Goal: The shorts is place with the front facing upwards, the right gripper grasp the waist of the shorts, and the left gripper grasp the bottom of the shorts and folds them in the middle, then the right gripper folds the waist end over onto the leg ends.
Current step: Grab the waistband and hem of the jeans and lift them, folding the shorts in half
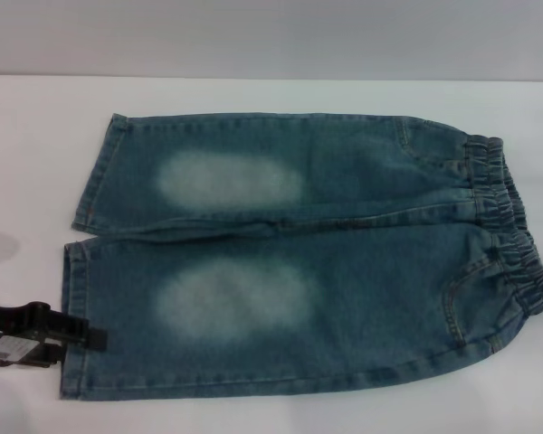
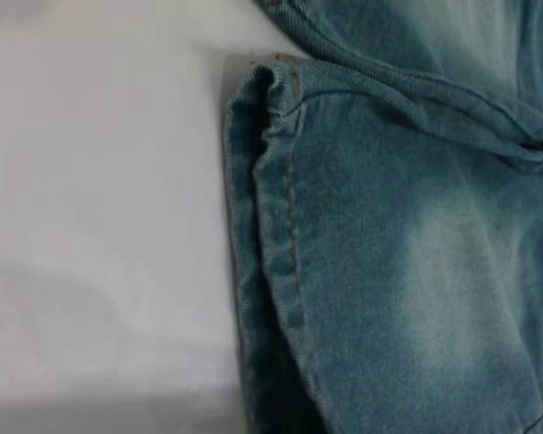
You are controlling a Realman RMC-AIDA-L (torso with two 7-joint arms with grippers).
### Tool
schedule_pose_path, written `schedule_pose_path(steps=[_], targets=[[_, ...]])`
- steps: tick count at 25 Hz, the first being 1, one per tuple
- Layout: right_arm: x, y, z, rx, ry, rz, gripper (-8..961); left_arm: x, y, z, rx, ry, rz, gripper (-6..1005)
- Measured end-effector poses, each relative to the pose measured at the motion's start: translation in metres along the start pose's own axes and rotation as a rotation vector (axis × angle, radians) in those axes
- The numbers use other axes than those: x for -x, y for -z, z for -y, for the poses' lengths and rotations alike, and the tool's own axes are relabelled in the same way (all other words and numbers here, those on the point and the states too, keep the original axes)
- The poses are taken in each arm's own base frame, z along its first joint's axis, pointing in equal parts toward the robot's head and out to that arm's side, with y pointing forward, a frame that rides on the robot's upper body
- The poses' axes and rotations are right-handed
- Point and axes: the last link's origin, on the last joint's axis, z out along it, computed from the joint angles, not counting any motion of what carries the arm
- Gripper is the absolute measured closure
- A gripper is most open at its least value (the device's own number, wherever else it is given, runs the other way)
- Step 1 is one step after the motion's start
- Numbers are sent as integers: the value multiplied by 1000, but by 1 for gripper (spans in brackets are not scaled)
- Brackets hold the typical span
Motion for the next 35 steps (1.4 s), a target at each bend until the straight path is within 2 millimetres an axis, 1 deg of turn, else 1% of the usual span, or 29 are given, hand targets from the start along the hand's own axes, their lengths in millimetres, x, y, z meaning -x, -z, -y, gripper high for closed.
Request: schedule_pose_path(steps=[5, 14, 22, 33, 35], targets=[[0, 0, -1, 2, 0, 0, 298, 2, 1, 2, -3, -4, -1, 570], [-2, 0, -3, 4, -3, -3, 299, 13, 6, 8, 6, 10, 21, 575], [-2, -1, -5, 9, -6, -3, 299, 18, -3, 4, 36, -31, 47, 579], [-3, 0, -6, 7, -10, -4, 299, 23, -10, 5, 8, -70, 83, 584], [-3, 0, -5, 4, -11, -3, 299, 22, -10, 5, -8, -80, 86, 654]])
